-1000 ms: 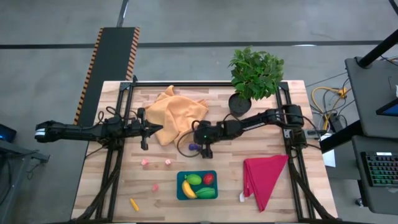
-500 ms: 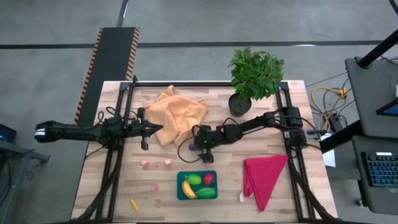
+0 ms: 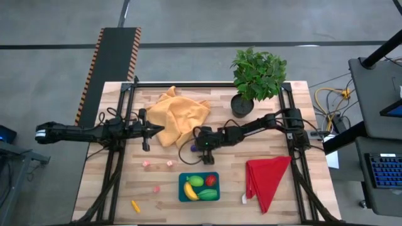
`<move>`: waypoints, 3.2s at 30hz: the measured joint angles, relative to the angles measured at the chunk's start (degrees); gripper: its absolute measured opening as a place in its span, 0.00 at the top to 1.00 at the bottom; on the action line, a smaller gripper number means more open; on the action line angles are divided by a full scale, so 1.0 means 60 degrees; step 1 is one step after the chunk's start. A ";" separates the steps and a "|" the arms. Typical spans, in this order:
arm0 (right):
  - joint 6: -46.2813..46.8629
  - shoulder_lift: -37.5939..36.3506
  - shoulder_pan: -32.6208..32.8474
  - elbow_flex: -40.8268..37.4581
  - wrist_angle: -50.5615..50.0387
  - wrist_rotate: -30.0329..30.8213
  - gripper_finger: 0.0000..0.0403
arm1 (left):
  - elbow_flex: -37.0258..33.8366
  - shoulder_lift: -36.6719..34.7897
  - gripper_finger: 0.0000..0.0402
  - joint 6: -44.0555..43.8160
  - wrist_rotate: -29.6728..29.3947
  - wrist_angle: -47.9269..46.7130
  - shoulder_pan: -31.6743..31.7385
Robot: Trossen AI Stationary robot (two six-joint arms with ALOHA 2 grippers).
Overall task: Pick and placing Produce into tupperware
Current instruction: Put the purple eggplant into the blue bin
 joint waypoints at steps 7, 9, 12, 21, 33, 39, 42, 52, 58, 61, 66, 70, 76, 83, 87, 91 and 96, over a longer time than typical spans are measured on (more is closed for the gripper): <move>-0.0027 -0.0018 0.0000 0.0000 0.0011 -0.0004 0.26 | 0.0000 0.0000 1.00 0.0000 -0.0008 -0.0004 -0.0001; -0.0027 -0.0022 0.0000 0.0000 0.0011 -0.0004 0.31 | 0.0000 0.0000 1.00 0.0000 -0.0012 -0.0004 0.0003; -0.0034 -0.0022 -0.0002 0.0000 0.0004 -0.0007 0.38 | 0.0000 0.0000 1.00 -0.0004 -0.0013 -0.0004 -0.0001; -0.0218 -0.0029 -0.0002 0.0000 -0.0025 0.0009 0.55 | 0.0000 0.0000 1.00 -0.0004 -0.0015 -0.0006 0.0001; -0.0318 -0.0076 -0.0004 0.0004 -0.0007 0.0302 0.74 | 0.0000 -0.0004 1.00 -0.0004 -0.0015 -0.0005 0.0001; -0.0488 -0.0224 -0.0004 0.0002 -0.0021 0.0310 0.77 | 0.0000 -0.0004 1.00 0.0000 -0.0015 -0.0004 0.0003; -0.0489 -0.0447 -0.0004 0.0004 -0.0028 0.0308 0.76 | 0.0000 0.0000 1.00 0.0000 -0.0015 -0.0004 0.0000; -0.0481 -0.1898 0.0061 0.0004 -0.0054 -0.0475 0.76 | 0.0000 -0.0004 1.00 0.0000 -0.0015 0.0000 0.0001; -0.0456 -0.2543 0.0405 0.0004 0.0000 -0.1296 0.76 | 0.0000 -0.0007 1.00 0.0000 -0.0019 -0.0004 -0.0001; -0.0449 -0.2717 0.0698 0.0004 -0.0001 -0.1359 0.76 | 0.0000 0.0000 1.00 -0.0001 -0.0019 -0.0004 0.0003; 0.0075 -0.2845 0.1199 0.0004 0.0001 -0.1359 0.76 | 0.0000 -0.0001 1.00 -0.0004 -0.0019 -0.0002 0.0003; 0.0533 -0.2843 0.1628 0.0004 -0.0027 -0.1284 0.76 | 0.0000 -0.0004 1.00 -0.0004 -0.0015 0.0000 0.0001; 0.1426 -0.2819 0.2285 -0.0025 -0.0143 -0.0549 0.76 | 0.0000 -0.0034 1.00 -0.0022 -0.0012 0.0125 0.0003; 0.2708 -0.2718 0.2982 -0.0073 -0.0274 0.0598 0.76 | 0.0000 -0.0062 1.00 -0.0036 -0.0005 0.0342 0.0001; 0.3157 -0.2517 0.3342 -0.0080 -0.0278 0.0729 0.76 | 0.0000 -0.0047 1.00 -0.0011 -0.0004 0.0777 -0.0001; 0.3833 -0.2252 0.3639 -0.0080 -0.0294 0.0732 0.76 | 0.0000 -0.0053 1.00 -0.0007 -0.0005 0.1129 0.0003; 0.4431 -0.1895 0.3923 -0.0084 -0.0282 0.0758 0.76 | 0.0000 -0.0047 1.00 -0.0007 -0.0006 0.1308 0.0003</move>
